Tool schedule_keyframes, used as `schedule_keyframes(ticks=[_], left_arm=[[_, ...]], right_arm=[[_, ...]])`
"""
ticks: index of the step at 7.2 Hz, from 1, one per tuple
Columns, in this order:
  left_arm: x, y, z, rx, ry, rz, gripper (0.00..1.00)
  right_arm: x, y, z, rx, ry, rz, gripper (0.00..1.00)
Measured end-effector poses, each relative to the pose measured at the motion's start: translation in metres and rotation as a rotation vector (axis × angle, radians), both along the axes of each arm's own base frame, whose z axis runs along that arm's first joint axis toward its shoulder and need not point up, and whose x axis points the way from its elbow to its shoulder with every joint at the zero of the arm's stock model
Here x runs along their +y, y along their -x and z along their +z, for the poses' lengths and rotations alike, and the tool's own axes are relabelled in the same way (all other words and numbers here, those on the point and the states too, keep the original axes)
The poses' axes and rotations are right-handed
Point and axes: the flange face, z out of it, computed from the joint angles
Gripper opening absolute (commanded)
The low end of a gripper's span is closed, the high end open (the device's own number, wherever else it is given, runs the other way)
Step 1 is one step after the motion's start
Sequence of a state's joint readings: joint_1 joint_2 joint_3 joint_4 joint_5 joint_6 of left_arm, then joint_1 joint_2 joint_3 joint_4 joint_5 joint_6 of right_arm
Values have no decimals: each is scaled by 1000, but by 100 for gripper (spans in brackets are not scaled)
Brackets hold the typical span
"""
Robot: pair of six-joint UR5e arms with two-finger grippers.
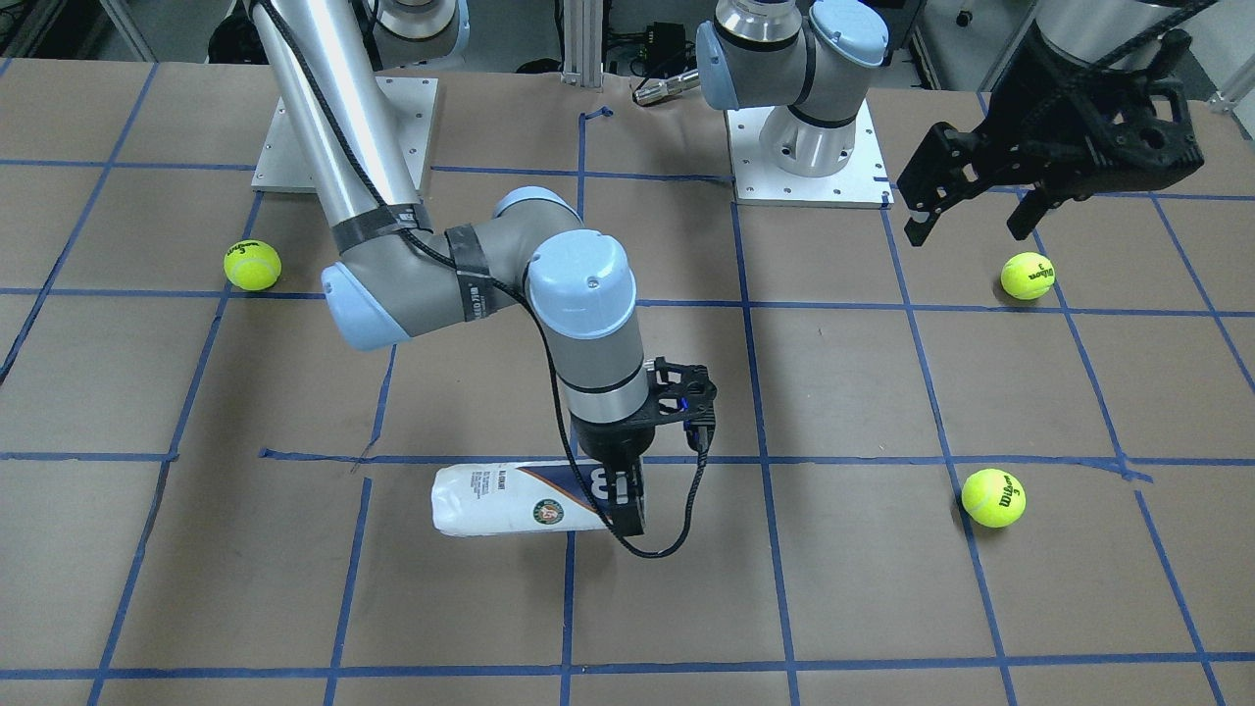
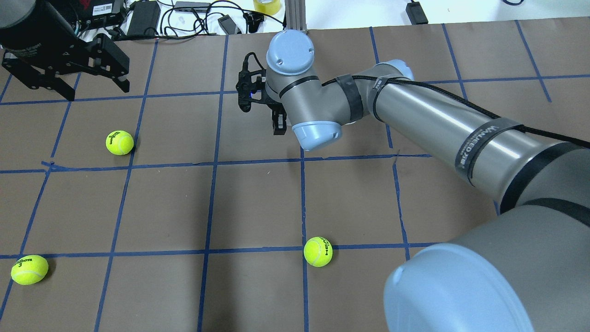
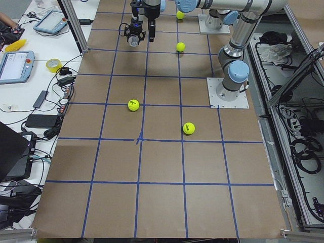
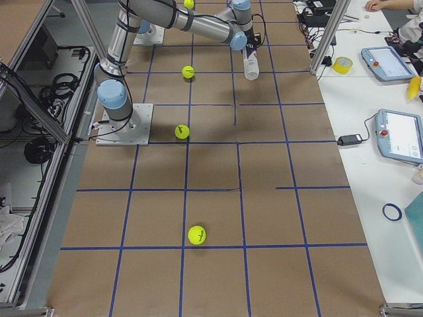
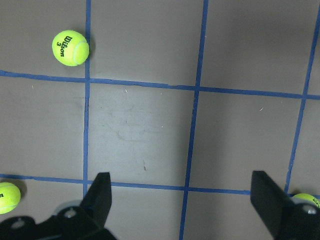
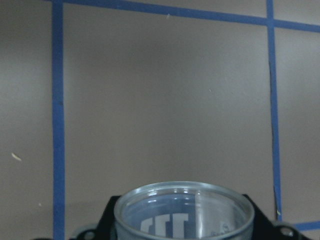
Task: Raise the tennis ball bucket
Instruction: 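Carry the can with the right gripper toward the table center and lay it down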
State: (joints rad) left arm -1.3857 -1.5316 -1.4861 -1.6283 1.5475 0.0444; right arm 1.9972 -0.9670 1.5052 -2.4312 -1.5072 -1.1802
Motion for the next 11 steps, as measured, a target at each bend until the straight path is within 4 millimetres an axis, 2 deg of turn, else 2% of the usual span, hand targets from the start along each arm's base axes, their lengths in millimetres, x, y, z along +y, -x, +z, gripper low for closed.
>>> schedule_keyframes(ticks=[1, 3, 4, 5, 6, 9, 10, 11], left_arm=[[-1, -14, 2, 3, 0, 13, 100], [-1, -24, 1, 6, -7, 9, 100], [-1, -23, -1, 8, -12, 6, 100], [0, -23, -3, 9, -15, 4, 100], [0, -22, -3, 8, -15, 3, 100], [1, -23, -3, 5, -16, -3, 100], [1, -24, -3, 3, -15, -16, 100], [1, -26, -2, 0, -14, -30, 100]], right_arm=[[14, -22, -11, 0, -10, 35, 40], [36, -57, -28, -9, -10, 74, 44], [43, -67, -31, -18, -8, 69, 55], [47, -72, -33, -24, -7, 65, 91], [49, -75, -36, -32, 7, 71, 100], [50, -79, -47, -45, 30, 73, 100], [50, -80, -37, -54, 43, 75, 100], [48, -78, -14, -64, 51, 73, 100]])
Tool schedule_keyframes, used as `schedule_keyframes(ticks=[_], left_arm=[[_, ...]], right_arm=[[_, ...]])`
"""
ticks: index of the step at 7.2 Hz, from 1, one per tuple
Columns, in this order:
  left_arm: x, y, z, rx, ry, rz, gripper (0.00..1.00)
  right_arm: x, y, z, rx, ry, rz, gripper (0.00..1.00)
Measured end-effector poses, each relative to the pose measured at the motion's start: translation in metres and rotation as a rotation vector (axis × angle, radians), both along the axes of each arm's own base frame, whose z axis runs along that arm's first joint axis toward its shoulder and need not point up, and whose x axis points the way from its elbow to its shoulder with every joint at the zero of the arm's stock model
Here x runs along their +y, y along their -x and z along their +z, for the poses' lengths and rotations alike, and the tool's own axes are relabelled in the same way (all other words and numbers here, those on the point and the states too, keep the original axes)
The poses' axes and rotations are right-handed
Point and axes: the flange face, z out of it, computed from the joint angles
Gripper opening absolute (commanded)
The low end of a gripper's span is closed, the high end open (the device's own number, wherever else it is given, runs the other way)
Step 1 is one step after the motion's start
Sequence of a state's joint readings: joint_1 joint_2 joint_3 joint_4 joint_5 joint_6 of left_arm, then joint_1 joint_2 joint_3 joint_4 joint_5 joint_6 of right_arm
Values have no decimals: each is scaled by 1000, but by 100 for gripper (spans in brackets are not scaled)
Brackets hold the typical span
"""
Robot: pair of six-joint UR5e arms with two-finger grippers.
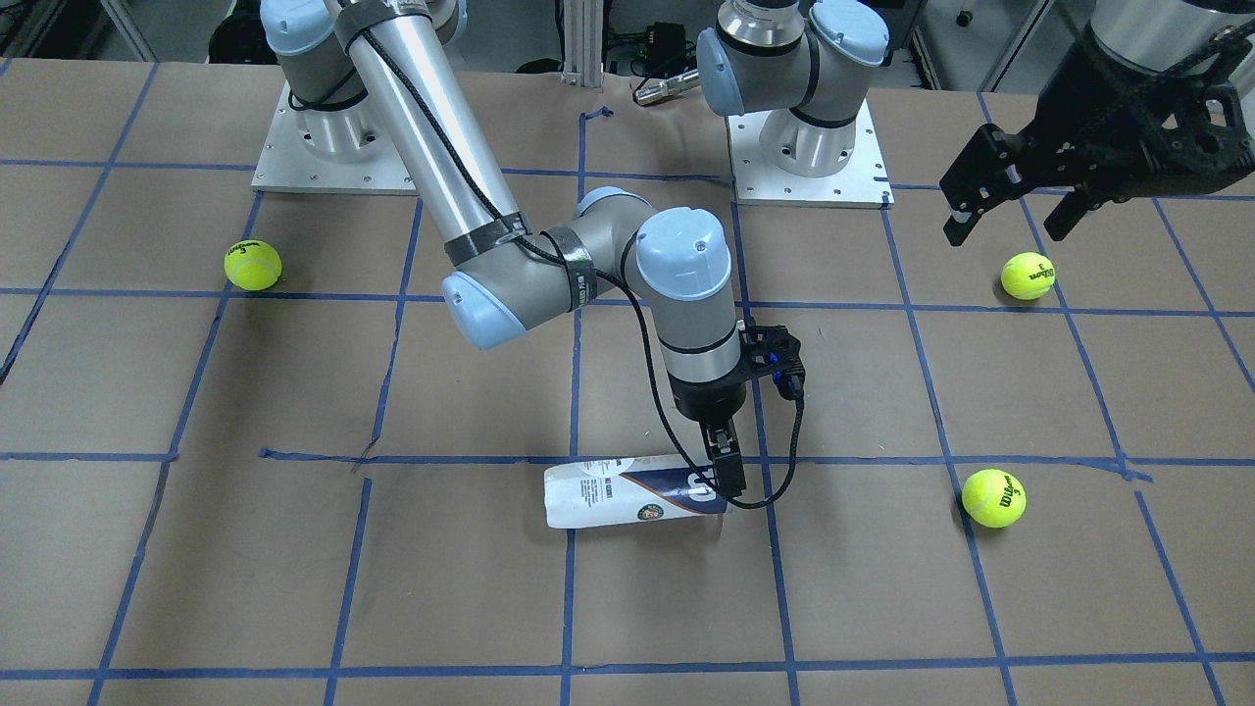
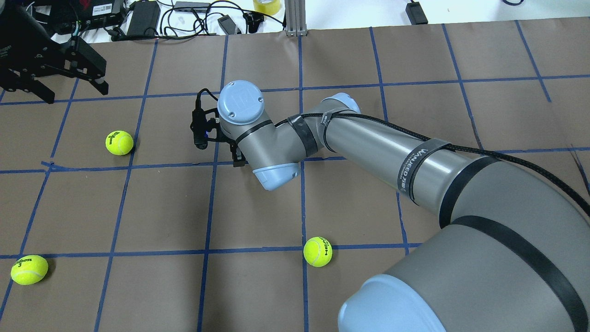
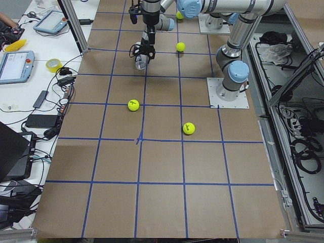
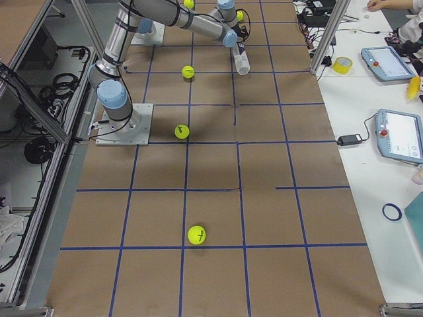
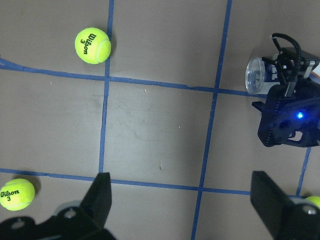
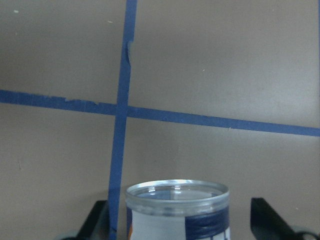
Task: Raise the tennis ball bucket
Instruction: 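Carry the can with the right gripper toward the table center and lay it down, then open the right gripper and lift it away from the lying can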
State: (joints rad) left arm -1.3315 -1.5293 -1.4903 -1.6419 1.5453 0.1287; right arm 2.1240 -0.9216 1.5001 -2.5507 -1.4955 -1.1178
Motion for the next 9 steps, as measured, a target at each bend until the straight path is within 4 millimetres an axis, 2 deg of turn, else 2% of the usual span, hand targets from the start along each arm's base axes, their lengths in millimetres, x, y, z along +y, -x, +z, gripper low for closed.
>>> schedule_keyframes(ticks=[1, 2, 4, 6, 7, 8, 9], left_arm=[[1, -1, 1, -4, 2, -7, 100], [1, -2, 2, -7, 2, -8, 100], [-6, -4, -13, 9, -15, -3, 100], [-30, 3, -58, 121, 13, 32, 100], [-44, 9, -94, 201, 36, 63, 100], [-57, 15, -132, 285, 65, 78, 100], [-68, 20, -164, 358, 84, 80, 100]], right_arm=[[-2, 13, 32, -7, -16, -19, 100], [-9, 36, 63, -19, -45, -58, 100], [-28, 104, 130, -89, -71, -175, 100], [-29, 195, 202, -98, -120, -343, 100], [-19, 243, 231, -75, -180, -427, 100], [-1, 282, 257, -60, -235, -515, 100], [13, 304, 271, -45, -268, -609, 100]])
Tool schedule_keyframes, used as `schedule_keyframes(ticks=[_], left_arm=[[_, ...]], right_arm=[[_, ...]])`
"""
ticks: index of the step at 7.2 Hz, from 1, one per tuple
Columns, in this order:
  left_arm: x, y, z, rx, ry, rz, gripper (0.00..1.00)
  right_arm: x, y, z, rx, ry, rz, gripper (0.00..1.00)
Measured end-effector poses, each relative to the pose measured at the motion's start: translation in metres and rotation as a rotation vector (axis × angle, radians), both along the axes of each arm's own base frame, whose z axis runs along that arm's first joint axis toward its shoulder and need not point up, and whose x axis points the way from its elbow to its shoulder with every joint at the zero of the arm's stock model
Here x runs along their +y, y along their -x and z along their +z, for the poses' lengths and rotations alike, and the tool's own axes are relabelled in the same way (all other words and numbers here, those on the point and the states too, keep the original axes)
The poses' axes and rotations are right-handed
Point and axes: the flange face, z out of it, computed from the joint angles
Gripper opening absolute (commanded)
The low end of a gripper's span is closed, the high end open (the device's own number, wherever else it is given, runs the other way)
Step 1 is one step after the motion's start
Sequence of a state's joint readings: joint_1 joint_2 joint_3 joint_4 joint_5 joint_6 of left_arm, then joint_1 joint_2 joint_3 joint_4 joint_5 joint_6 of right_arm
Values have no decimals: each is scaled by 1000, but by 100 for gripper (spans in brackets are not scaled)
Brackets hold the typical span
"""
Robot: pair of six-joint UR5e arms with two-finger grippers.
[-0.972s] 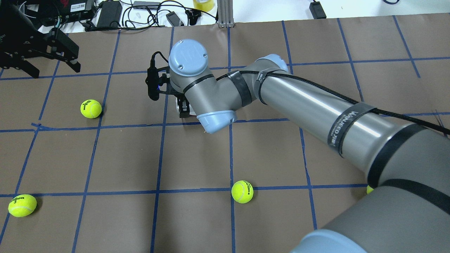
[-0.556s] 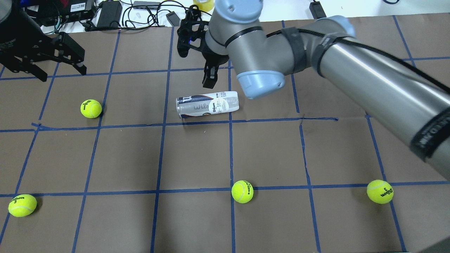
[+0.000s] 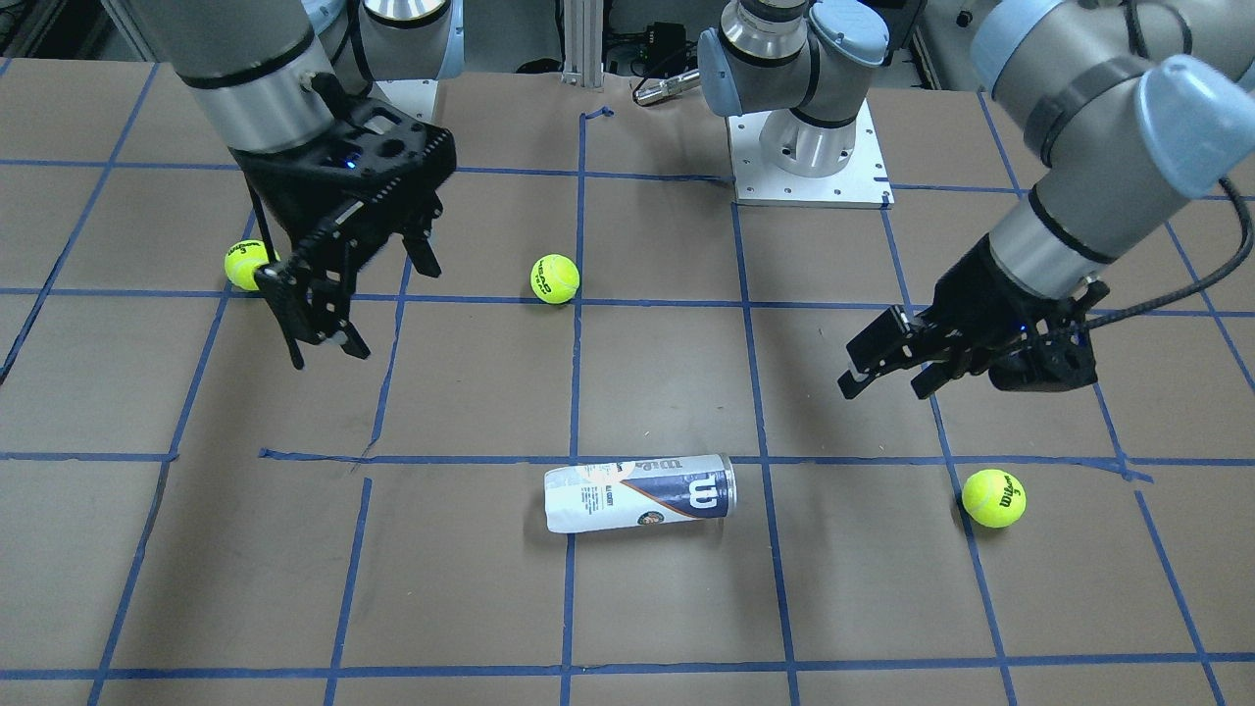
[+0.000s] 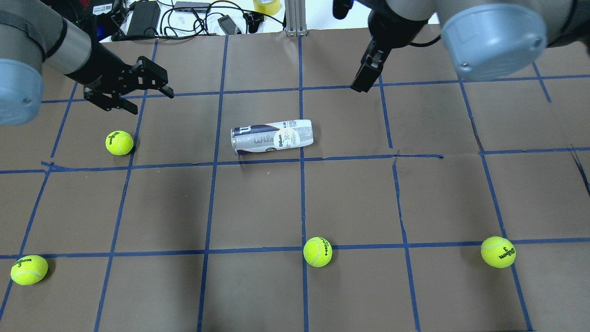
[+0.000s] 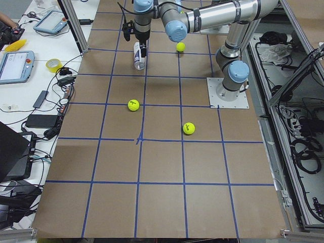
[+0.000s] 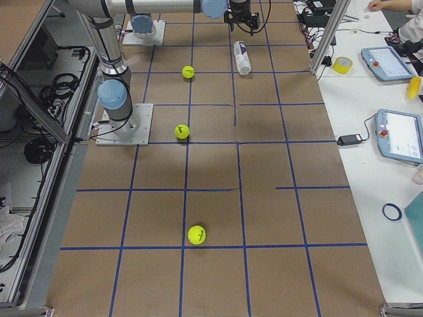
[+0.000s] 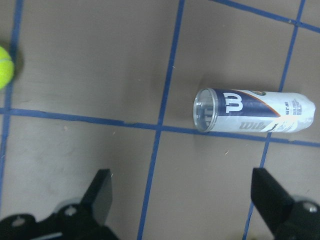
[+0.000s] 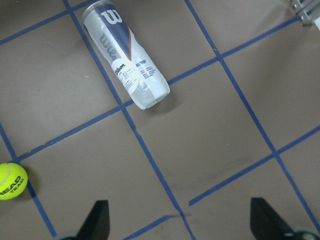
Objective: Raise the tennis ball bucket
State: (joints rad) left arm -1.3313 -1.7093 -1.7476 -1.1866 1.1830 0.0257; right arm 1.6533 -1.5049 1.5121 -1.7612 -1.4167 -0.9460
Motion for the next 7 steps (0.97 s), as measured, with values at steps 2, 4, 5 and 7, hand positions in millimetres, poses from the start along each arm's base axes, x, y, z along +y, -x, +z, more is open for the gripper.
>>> schedule_keyframes(ticks=[2, 4, 5, 7], left_arm=[[-24, 7, -55, 127, 2, -6, 100], [-39, 19, -98, 203, -25, -24, 100], [-43, 31, -119, 216, -47, -41, 100], [-42, 55, -154, 241, -97, -75, 100]], right_arm=[[13, 19, 3, 72, -64, -133, 100], [29, 24, 15, 84, -91, -245, 100], [37, 25, 23, 75, -87, -320, 100], [51, 27, 28, 56, -140, -522, 100]])
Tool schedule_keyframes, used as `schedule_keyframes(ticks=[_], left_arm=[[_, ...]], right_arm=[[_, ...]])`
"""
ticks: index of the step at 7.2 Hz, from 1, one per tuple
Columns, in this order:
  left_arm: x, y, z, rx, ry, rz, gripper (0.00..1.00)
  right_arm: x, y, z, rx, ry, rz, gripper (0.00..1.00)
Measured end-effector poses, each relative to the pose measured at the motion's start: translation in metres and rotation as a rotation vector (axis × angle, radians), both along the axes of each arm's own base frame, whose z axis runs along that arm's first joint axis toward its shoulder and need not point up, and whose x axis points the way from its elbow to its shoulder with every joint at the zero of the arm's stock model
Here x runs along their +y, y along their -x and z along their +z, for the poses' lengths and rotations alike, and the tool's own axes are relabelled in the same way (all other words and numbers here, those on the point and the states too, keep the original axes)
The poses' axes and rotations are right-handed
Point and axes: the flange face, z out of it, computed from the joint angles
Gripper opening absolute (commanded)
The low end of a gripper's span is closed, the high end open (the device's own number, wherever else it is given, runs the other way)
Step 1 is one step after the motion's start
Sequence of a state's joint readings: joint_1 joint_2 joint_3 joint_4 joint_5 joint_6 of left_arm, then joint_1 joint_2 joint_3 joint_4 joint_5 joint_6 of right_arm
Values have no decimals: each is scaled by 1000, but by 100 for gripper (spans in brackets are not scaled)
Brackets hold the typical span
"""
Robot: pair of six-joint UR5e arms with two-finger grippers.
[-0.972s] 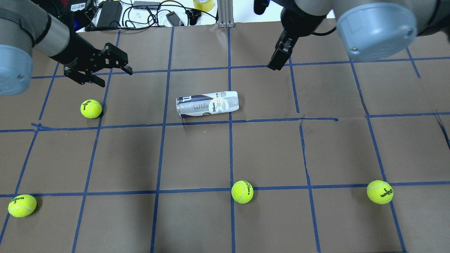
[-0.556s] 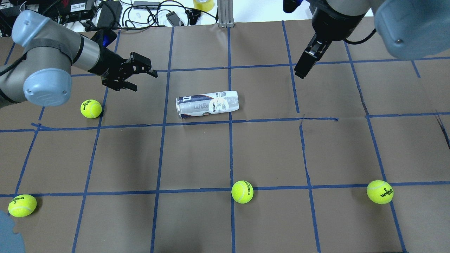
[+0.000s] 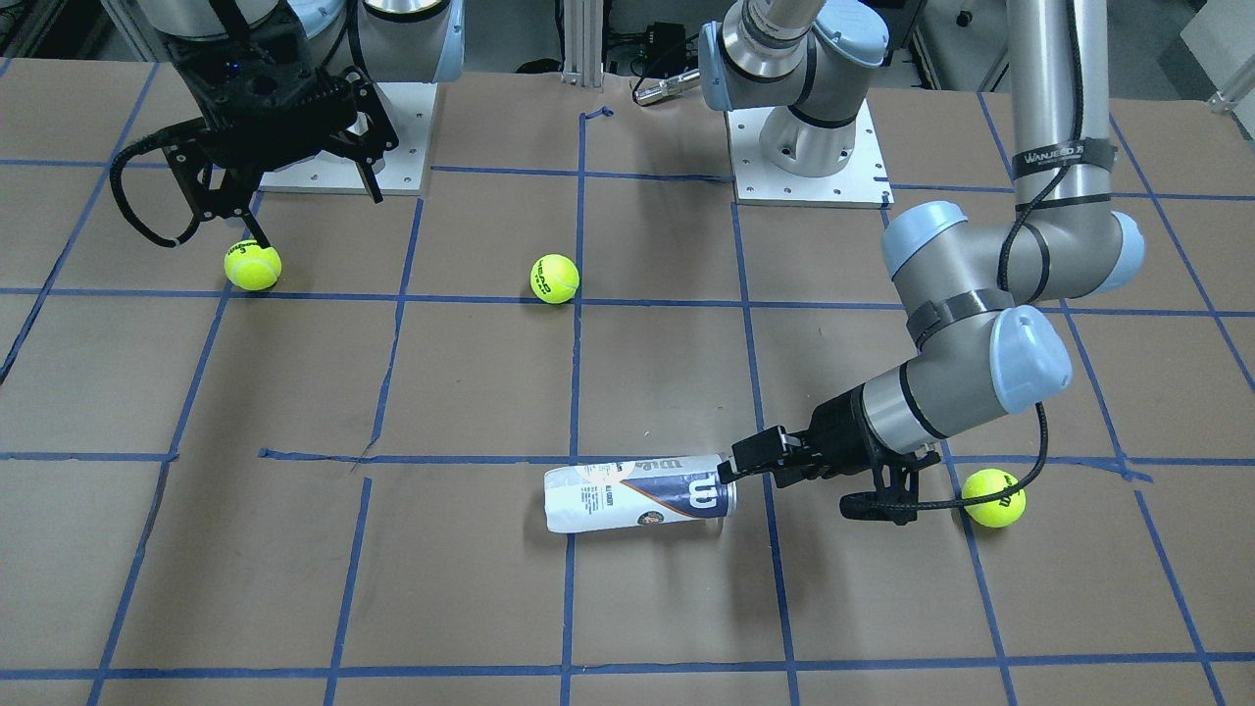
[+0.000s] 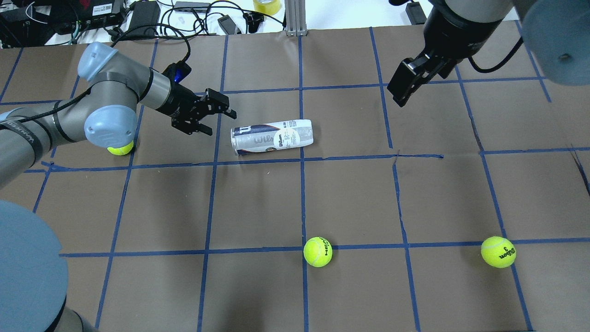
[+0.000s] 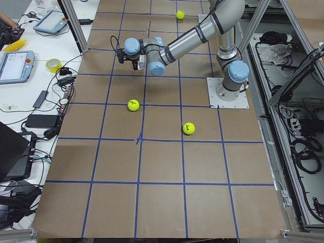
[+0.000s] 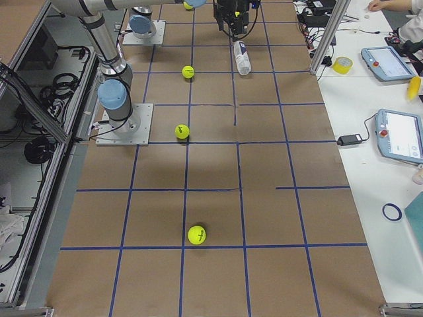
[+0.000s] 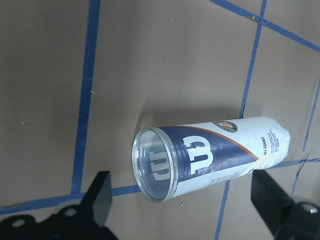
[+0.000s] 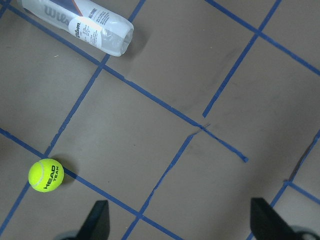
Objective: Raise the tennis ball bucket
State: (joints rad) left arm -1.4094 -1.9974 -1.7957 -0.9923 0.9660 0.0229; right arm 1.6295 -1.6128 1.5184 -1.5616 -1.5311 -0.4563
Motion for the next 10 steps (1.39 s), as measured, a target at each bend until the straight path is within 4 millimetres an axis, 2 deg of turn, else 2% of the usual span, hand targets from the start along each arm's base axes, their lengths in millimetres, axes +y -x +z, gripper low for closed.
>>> schedule_keyframes(ticks=[3, 4, 5, 6, 7, 9, 10], left_arm=[[0, 13, -31, 74, -39, -16, 100], [1, 19, -35, 82, -47, -22, 96], [1, 24, -37, 92, -51, -26, 74], [0, 28, -37, 110, -53, -23, 16], [-1, 30, -36, 124, -53, -21, 0], [-6, 28, -29, 93, -46, -16, 0], [-12, 28, -17, 57, -41, 3, 0]], right_arm=[[18, 3, 12, -17, -23, -241, 100], [20, 3, 14, -23, -23, -306, 100], [21, 5, 15, -27, -21, -363, 100], [21, 6, 16, -34, -20, -440, 100], [20, 9, 17, -40, -21, -515, 100], [16, 22, 17, -32, -19, -593, 100], [14, 32, 16, -20, -18, -609, 100]])
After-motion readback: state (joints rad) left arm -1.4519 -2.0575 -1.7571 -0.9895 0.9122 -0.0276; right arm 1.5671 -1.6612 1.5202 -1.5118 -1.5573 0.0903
